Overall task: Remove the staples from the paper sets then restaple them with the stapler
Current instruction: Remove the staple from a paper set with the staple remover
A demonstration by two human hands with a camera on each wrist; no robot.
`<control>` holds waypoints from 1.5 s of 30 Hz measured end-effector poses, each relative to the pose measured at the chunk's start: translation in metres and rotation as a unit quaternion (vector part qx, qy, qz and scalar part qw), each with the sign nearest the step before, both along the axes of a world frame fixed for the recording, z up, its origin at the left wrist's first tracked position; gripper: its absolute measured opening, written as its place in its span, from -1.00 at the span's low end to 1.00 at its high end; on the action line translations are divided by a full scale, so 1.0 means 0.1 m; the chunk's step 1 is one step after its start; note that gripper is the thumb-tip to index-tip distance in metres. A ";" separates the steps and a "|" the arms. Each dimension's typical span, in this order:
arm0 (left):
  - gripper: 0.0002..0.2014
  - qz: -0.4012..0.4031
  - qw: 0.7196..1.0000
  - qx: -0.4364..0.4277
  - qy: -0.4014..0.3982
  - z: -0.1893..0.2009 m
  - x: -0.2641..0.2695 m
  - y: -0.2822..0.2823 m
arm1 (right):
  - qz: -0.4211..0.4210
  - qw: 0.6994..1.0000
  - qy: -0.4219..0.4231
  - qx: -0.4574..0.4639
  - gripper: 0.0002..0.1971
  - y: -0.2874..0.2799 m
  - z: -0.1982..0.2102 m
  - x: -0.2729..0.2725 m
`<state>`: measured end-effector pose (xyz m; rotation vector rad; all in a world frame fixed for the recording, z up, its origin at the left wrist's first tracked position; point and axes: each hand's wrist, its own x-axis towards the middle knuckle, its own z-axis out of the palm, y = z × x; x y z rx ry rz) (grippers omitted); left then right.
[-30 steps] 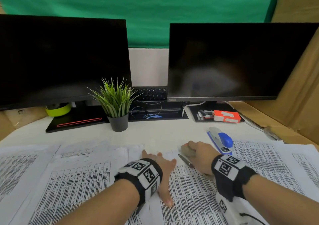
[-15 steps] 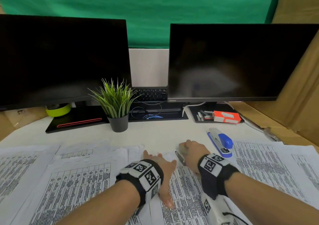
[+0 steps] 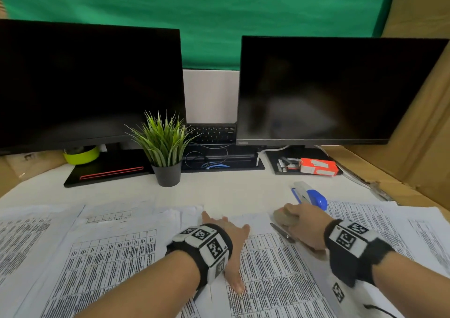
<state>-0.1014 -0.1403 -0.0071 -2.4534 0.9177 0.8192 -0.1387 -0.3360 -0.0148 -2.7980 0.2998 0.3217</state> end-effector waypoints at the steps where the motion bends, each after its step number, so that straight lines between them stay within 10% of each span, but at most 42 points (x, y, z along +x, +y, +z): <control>1: 0.26 0.000 1.000 -0.011 0.010 0.01 0.01 -0.01 | 0.006 1.000 0.001 -0.010 -0.76 -0.02 0.01 -0.06; 18: 0.22 0.005 0.999 0.044 0.025 0.13 -0.07 -0.14 | -0.122 0.988 -0.075 0.058 -0.81 0.18 -0.03 0.43; 27: 0.04 -0.028 0.999 -0.031 0.005 0.23 0.04 -0.21 | -0.021 0.996 -0.046 0.075 -0.90 -0.35 0.02 -0.09; 30: 0.12 -0.017 0.997 -0.076 0.013 0.18 0.02 -0.33 | 0.002 1.000 -0.014 -0.009 -0.65 -0.30 -0.02 -0.15; 45: 0.20 -0.053 0.999 -0.008 0.005 0.08 -0.02 -0.51 | -0.048 0.998 -0.038 -0.010 -0.65 -0.07 -0.11 0.21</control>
